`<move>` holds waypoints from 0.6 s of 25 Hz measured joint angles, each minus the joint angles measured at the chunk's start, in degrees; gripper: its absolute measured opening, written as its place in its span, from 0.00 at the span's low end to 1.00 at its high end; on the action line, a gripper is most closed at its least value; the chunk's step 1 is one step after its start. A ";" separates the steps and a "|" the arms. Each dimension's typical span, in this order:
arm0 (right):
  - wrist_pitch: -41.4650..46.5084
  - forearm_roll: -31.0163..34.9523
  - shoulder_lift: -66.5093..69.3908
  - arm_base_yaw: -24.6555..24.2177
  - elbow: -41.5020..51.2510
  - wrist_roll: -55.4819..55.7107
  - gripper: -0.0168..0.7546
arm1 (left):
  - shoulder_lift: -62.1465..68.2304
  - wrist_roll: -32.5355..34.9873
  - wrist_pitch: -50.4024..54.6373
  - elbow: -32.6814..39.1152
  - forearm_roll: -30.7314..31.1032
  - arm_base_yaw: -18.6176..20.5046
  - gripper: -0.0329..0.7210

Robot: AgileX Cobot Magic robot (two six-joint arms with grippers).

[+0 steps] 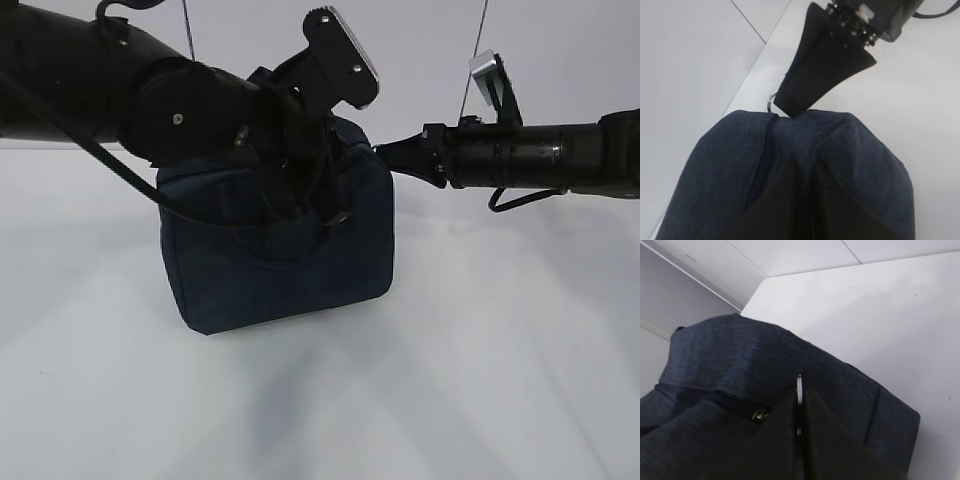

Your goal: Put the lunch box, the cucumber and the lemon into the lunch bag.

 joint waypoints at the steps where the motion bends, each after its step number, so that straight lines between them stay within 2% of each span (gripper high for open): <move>1: -0.50 0.00 0.00 0.03 -0.04 0.00 0.05 | 0.00 0.00 -0.14 0.00 0.00 0.00 0.08; 15: -4.00 -1.13 2.12 0.13 -0.13 1.02 0.05 | 0.00 0.00 -1.16 0.00 0.00 0.00 0.08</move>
